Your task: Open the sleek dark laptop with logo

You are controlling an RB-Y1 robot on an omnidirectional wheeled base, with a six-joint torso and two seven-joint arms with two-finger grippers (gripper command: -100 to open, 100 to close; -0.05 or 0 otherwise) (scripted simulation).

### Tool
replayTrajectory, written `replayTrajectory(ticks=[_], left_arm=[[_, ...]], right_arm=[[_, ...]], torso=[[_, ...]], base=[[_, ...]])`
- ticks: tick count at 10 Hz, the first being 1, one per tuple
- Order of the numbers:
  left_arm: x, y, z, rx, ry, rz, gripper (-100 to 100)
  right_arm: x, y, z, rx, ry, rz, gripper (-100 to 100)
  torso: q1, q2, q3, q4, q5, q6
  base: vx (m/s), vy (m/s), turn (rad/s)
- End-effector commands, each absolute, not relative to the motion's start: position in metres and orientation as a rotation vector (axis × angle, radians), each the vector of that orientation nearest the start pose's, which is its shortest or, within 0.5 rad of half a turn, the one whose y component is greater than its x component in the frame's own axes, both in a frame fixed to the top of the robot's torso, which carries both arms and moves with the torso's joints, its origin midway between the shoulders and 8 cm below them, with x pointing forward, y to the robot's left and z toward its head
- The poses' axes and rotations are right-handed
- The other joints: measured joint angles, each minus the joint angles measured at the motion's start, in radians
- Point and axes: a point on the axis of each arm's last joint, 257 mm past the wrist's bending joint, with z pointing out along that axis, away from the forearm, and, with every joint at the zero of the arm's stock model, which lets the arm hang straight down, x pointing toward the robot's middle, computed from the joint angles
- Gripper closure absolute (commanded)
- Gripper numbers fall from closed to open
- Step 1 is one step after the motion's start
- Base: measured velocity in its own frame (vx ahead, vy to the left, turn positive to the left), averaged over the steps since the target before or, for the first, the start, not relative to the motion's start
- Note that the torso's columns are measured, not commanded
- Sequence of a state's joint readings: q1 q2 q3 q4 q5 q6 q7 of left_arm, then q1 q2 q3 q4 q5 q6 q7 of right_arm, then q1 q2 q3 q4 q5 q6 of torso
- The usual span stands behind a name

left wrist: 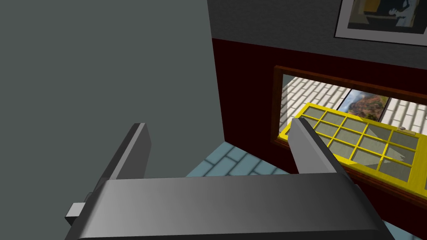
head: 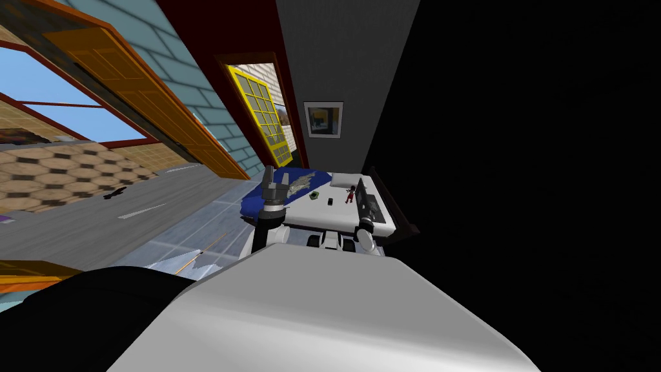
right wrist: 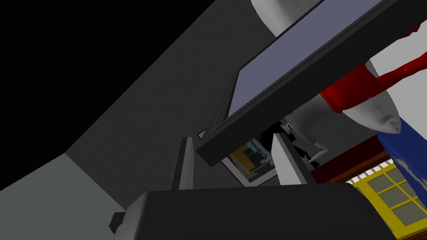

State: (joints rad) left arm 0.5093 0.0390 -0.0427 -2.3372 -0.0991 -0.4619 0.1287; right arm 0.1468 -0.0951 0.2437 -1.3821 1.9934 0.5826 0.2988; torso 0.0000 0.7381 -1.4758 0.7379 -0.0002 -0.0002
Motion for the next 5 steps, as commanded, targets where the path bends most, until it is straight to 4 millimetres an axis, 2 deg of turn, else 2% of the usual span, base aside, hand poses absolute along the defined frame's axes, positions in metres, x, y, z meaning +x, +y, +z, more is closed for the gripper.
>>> replayTrajectory(ticks=[1,5], left_arm=[[0.342,0.249,0.037,-0.617,0.666,-1.400,0],[0.342,0.249,0.037,-0.617,0.666,-1.400,0]], right_arm=[[0.469,-0.277,-0.326,-0.416,1.657,-0.861,100],[0.485,-0.266,-0.330,-0.310,1.708,-0.722,100]], torso=[[-0.003,-0.004,-0.002,-0.004,-0.003,-0.002],[-0.010,-0.009,-0.005,-0.006,-0.004,0.004]], base=[[-0.034,-0.080,0.017],[-0.046,-0.126,-0.002]])
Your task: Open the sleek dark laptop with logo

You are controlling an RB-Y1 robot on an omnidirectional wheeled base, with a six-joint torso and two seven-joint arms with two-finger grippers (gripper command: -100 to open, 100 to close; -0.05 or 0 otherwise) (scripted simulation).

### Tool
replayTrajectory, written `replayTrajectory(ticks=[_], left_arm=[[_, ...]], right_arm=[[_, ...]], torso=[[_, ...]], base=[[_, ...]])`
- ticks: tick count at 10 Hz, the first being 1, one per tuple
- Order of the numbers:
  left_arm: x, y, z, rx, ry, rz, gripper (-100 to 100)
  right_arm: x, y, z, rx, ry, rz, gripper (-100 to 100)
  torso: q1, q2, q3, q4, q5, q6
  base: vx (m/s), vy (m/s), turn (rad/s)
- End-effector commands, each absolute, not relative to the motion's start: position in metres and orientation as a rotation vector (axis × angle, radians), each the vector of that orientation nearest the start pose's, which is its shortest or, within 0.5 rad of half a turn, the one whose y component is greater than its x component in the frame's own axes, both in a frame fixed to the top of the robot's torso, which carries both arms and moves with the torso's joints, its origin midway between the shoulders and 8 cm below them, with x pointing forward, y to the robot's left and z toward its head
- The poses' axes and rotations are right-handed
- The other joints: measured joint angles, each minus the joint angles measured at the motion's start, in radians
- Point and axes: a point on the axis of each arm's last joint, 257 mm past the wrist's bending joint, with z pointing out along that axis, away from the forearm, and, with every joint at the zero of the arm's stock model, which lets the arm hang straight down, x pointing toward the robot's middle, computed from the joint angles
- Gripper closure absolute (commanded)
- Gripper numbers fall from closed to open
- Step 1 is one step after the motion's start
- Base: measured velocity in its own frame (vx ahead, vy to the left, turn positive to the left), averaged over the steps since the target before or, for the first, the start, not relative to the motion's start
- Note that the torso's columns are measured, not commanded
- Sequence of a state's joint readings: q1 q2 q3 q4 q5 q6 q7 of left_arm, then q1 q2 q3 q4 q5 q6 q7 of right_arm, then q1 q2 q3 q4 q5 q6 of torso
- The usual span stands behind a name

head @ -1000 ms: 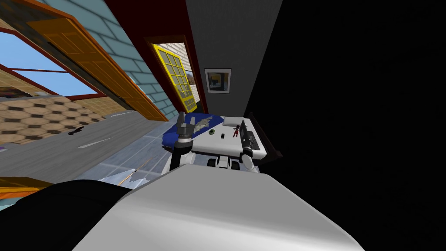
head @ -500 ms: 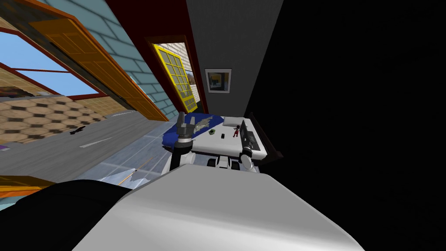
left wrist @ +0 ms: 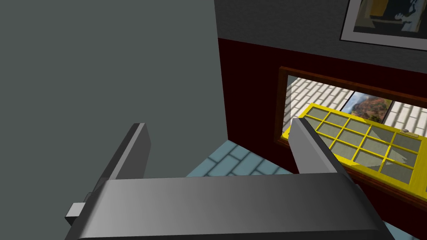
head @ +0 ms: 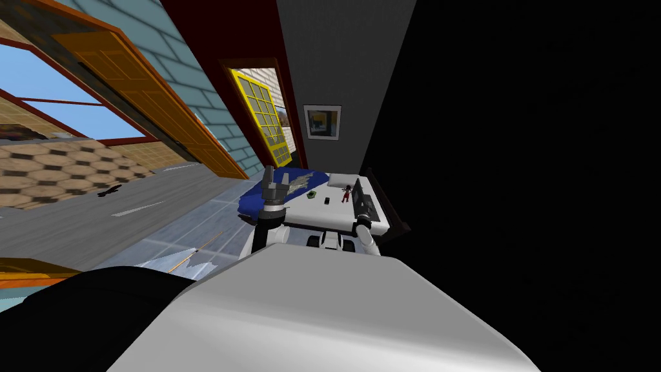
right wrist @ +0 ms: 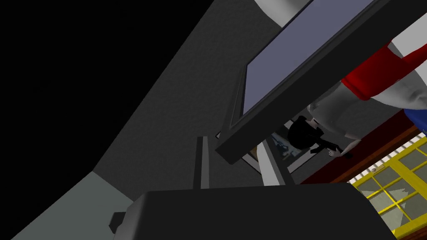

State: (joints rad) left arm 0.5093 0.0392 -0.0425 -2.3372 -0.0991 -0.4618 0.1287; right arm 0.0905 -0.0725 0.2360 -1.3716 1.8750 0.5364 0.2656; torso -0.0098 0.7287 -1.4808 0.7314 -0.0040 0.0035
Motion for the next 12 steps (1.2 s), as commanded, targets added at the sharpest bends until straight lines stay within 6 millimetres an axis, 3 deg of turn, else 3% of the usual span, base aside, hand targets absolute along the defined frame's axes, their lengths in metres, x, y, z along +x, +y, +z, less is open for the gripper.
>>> replayTrajectory(ticks=[1,5,6,9,10,12], left_arm=[[0.342,0.249,0.037,-0.617,0.666,-1.400,0],[0.342,0.249,0.037,-0.617,0.666,-1.400,0],[0.342,0.249,0.037,-0.617,0.666,-1.400,0],[0.342,0.249,0.037,-0.617,0.666,-1.400,0],[0.342,0.249,0.037,-0.617,0.666,-1.400,0],[0.342,0.249,0.037,-0.618,0.666,-1.400,0]], right_arm=[[0.489,-0.263,-0.331,-0.283,1.719,-0.686,100],[0.500,-0.254,-0.328,-0.217,1.732,-0.602,100],[0.503,-0.279,-0.347,-0.255,1.782,-0.623,100],[0.502,-0.271,-0.361,-0.246,1.823,-0.555,100],[0.507,-0.297,-0.365,-0.286,1.839,-0.598,100],[0.504,-0.286,-0.380,-0.262,1.880,-0.501,100]], torso=[[-0.001,0.001,0.001,0.001,0.001,0.001],[0.009,0.004,0.002,0.002,0.003,-0.004],[0.014,0.006,0.003,0.003,0.004,-0.005],[0.012,0.001,0.000,-0.003,-0.002,-0.011],[0.011,0.001,0.000,-0.004,-0.003,-0.011],[0.010,-0.003,-0.002,-0.005,-0.003,-0.009]], base=[[-0.041,-0.135,-0.019],[-0.027,-0.106,-0.020],[0.009,0.035,-0.064],[0.014,0.032,-0.035],[-0.001,0.060,-0.027],[0.010,0.048,-0.042]])
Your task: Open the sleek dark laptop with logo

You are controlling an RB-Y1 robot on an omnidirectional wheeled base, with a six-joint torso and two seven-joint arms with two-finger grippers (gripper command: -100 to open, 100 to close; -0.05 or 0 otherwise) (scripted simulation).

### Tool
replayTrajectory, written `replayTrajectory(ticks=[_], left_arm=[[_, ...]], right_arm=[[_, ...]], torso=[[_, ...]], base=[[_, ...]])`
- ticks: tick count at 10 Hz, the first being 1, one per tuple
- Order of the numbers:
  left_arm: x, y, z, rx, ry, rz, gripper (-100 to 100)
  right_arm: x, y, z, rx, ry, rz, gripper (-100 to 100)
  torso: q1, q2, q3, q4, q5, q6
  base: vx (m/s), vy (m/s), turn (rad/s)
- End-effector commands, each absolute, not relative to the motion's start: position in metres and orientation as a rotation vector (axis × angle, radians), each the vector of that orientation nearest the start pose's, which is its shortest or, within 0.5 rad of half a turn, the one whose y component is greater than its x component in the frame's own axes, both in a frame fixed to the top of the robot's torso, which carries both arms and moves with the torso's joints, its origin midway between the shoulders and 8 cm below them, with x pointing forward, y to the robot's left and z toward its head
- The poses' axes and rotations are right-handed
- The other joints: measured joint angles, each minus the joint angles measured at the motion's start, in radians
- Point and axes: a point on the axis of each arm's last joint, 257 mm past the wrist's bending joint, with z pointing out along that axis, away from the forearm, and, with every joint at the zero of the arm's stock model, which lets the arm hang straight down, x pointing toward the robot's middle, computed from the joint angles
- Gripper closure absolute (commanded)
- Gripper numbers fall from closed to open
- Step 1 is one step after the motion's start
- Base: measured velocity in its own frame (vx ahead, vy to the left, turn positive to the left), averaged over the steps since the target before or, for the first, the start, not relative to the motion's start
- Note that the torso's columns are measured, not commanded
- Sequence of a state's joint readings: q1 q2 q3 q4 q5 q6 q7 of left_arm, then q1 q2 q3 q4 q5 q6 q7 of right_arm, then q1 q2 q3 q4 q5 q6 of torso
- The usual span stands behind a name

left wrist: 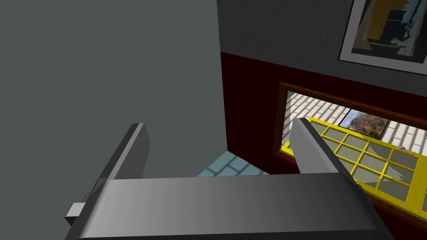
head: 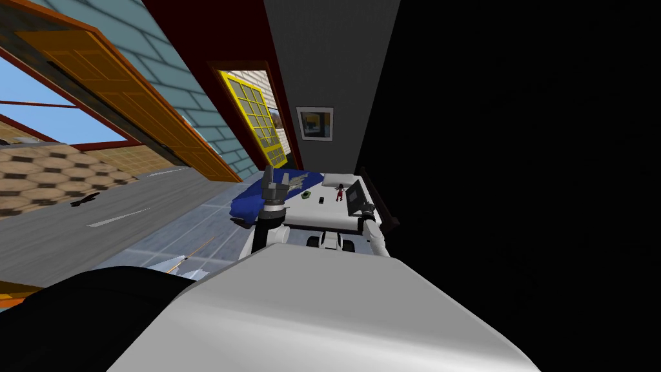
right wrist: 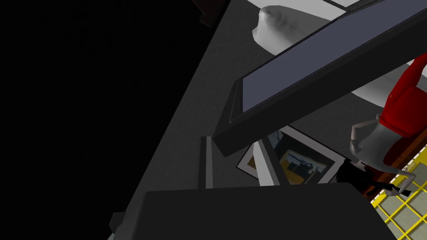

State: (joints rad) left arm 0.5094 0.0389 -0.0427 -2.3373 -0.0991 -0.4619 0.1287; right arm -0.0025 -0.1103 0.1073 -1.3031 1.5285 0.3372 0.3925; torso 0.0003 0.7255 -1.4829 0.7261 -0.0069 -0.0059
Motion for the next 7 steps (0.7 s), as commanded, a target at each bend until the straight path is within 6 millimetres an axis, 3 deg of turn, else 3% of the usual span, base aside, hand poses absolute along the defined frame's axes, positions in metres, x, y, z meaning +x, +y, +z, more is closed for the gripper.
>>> replayTrajectory(ticks=[1,2,3,4,7], left_arm=[[0.342,0.249,0.037,-0.617,0.666,-1.400,0],[0.342,0.249,0.037,-0.617,0.666,-1.400,0],[0.342,0.249,0.037,-0.617,0.666,-1.400,0],[0.342,0.249,0.037,-0.618,0.666,-1.400,0],[0.342,0.249,0.037,-0.617,0.666,-1.400,0]], right_arm=[[0.501,-0.288,-0.389,-0.267,1.899,-0.504,100],[0.501,-0.288,-0.389,-0.267,1.899,-0.504,100],[0.505,-0.313,-0.390,-0.294,1.910,-0.529,100],[0.499,-0.312,-0.406,-0.303,1.941,-0.513,100],[0.499,-0.304,-0.411,-0.274,1.957,-0.445,100]], torso=[[-0.002,-0.002,-0.001,-0.002,-0.003,-0.003],[-0.004,-0.002,-0.001,-0.003,-0.004,-0.001],[-0.005,-0.002,-0.001,-0.003,-0.004,0.000],[-0.003,-0.003,-0.002,-0.003,-0.003,0.001],[0.000,0.004,0.003,0.002,-0.002,-0.004]], base=[[0.005,0.000,0.029],[0.005,-0.007,0.020],[0.009,0.059,-0.059],[0.017,0.061,-0.058],[0.006,0.005,-0.008]])
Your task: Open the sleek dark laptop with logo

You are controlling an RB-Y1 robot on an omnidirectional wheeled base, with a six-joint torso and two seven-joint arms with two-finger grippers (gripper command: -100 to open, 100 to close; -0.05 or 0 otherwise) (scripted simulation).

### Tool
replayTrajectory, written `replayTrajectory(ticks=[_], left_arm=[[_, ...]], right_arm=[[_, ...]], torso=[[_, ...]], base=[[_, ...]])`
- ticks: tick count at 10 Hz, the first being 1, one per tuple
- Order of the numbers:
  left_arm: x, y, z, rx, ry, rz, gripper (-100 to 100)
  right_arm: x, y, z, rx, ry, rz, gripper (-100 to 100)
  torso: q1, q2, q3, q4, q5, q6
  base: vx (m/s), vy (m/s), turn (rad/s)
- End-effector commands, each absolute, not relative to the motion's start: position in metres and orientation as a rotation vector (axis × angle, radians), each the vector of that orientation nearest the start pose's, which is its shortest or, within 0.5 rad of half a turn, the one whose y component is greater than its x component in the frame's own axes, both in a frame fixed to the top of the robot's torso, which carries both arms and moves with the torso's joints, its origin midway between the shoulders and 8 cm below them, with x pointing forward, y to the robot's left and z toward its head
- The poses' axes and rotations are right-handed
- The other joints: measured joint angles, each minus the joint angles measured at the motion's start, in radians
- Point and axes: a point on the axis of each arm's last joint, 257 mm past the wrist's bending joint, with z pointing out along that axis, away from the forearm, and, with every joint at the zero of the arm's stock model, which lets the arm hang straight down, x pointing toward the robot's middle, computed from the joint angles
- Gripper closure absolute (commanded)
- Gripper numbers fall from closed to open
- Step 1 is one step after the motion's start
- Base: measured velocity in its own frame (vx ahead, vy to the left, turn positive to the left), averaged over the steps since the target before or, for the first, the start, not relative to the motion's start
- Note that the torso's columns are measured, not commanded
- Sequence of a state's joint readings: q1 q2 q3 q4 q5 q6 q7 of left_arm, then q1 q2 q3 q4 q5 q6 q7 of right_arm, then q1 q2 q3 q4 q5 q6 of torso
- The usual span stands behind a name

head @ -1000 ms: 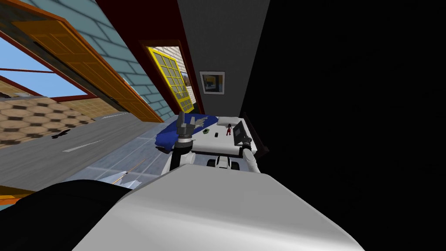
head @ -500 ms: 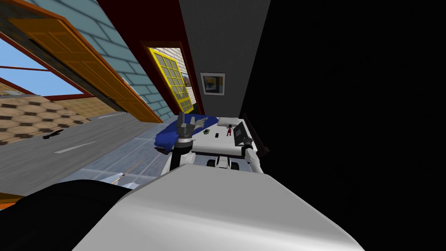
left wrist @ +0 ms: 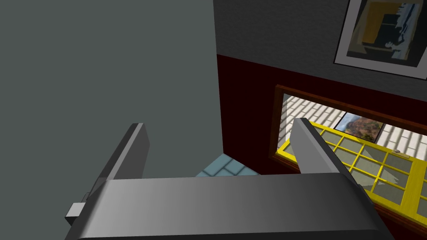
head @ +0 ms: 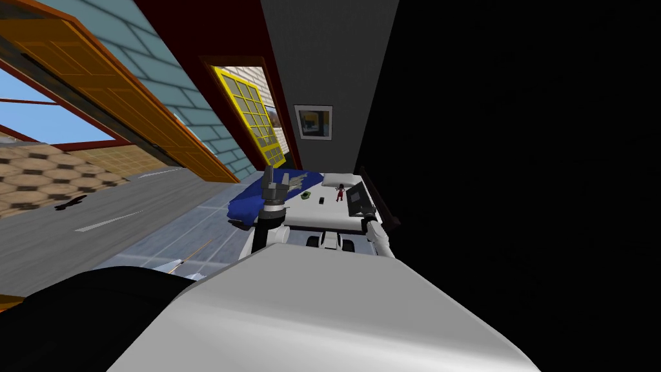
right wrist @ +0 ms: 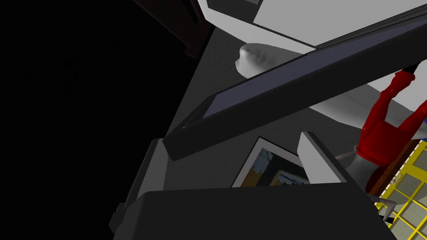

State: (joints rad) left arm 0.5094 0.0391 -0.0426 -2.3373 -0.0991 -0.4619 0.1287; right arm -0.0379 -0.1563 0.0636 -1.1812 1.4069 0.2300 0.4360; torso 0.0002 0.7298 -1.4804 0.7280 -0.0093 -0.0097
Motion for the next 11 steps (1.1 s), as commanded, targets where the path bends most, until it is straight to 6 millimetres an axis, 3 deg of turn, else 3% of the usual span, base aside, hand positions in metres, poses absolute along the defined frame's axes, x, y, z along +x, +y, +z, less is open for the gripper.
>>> replayTrajectory(ticks=[1,2,3,6,10,11], left_arm=[[0.342,0.249,0.037,-0.617,0.666,-1.400,0],[0.342,0.249,0.037,-0.617,0.666,-1.400,0],[0.342,0.249,0.037,-0.617,0.666,-1.400,0],[0.342,0.249,0.037,-0.617,0.666,-1.400,0],[0.342,0.249,0.037,-0.617,0.666,-1.400,0],[0.342,0.249,0.037,-0.617,0.666,-1.400,0]], right_arm=[[0.499,-0.304,-0.411,-0.274,1.957,-0.445,100],[0.499,-0.304,-0.411,-0.274,1.957,-0.445,100],[0.498,-0.332,-0.419,-0.289,1.986,-0.471,100],[0.497,-0.320,-0.426,-0.268,1.997,-0.384,100],[0.497,-0.320,-0.426,-0.268,1.997,-0.384,100],[0.496,-0.346,-0.432,-0.283,2.015,-0.401,100]], torso=[[0.001,0.001,0.001,0.001,0.000,-0.001],[0.002,0.000,0.000,0.002,0.001,-0.001],[0.003,-0.001,0.000,0.002,0.002,-0.001],[0.001,-0.002,-0.001,0.002,0.001,-0.001],[0.001,0.001,0.001,0.007,0.006,0.003],[0.002,0.003,0.002,0.008,0.008,0.004]], base=[[-0.013,-0.009,-0.001],[-0.008,-0.003,0.014],[0.013,0.054,-0.047],[0.012,0.045,-0.026],[-0.006,0.001,0.014],[0.010,0.067,-0.032]])
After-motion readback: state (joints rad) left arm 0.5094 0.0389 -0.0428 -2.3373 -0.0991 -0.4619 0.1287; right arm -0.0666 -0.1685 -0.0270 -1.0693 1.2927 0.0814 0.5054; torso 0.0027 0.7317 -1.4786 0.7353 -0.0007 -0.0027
